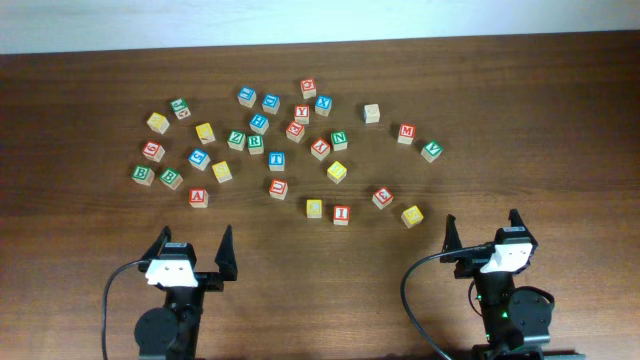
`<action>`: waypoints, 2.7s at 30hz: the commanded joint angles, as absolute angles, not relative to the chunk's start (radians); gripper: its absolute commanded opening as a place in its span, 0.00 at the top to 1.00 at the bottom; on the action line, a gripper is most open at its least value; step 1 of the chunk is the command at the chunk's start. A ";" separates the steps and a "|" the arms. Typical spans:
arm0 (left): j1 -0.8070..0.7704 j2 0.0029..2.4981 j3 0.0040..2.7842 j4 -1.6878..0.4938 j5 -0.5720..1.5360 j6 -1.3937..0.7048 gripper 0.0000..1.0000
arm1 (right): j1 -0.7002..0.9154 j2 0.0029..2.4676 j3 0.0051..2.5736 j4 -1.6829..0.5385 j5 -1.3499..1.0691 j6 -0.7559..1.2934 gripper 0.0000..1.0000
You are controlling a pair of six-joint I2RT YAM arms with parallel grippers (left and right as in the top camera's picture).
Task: Spell out ICRA
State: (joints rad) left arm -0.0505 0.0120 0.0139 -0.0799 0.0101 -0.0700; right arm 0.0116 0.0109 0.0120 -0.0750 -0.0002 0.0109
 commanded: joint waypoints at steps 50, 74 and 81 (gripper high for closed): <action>-0.050 0.012 0.009 -0.083 0.003 -0.051 0.01 | 0.006 0.006 0.006 -0.080 0.012 0.008 0.02; -0.050 0.012 0.009 -0.041 0.271 -0.052 0.01 | 0.006 0.006 0.006 -0.080 0.012 0.008 0.02; -0.050 0.012 0.117 0.199 0.405 -0.171 0.01 | 0.006 0.006 0.006 -0.080 0.012 0.008 0.02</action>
